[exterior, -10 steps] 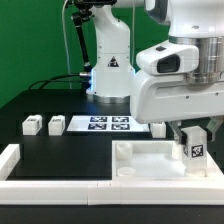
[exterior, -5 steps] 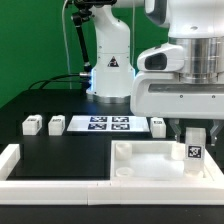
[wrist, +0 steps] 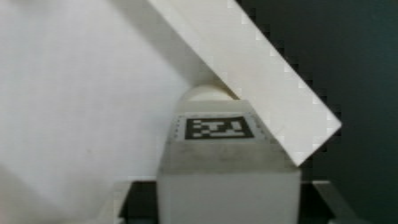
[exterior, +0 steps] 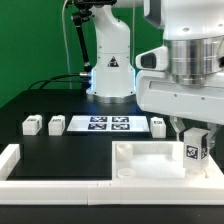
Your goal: Assemble square table
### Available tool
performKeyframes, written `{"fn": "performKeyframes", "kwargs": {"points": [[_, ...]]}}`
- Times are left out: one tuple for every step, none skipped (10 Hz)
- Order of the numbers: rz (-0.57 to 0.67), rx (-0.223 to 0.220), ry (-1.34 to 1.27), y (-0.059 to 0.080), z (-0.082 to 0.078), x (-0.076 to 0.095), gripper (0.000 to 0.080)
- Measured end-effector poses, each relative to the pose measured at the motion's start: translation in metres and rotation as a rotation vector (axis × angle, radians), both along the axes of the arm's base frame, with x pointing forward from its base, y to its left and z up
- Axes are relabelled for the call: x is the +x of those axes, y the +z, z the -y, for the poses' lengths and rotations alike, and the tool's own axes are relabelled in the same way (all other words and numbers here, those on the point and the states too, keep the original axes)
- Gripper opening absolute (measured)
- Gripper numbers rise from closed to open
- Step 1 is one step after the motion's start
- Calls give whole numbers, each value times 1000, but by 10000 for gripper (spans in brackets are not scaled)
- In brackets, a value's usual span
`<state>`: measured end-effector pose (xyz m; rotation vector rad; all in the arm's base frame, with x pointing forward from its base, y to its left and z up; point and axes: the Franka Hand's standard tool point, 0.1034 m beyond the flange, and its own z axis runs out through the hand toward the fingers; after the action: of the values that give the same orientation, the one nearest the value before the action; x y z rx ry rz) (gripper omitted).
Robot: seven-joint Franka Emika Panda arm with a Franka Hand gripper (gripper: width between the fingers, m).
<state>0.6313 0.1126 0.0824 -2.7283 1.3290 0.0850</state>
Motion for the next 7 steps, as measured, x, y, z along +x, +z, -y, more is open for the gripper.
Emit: {"fn": "performKeyframes", "kwargs": {"points": [[-10, 6, -80, 0, 0, 0, 291], [-16, 8, -151, -1, 0, 0, 291], [-25, 11, -238, -1, 0, 0, 292], [-36, 14, -328, -1, 0, 0, 292], [-37, 14, -370, -1, -1, -1, 292], [-30, 13, -314, -1, -1, -1, 292], [-25, 5, -231, -1, -3, -2, 292]]}}
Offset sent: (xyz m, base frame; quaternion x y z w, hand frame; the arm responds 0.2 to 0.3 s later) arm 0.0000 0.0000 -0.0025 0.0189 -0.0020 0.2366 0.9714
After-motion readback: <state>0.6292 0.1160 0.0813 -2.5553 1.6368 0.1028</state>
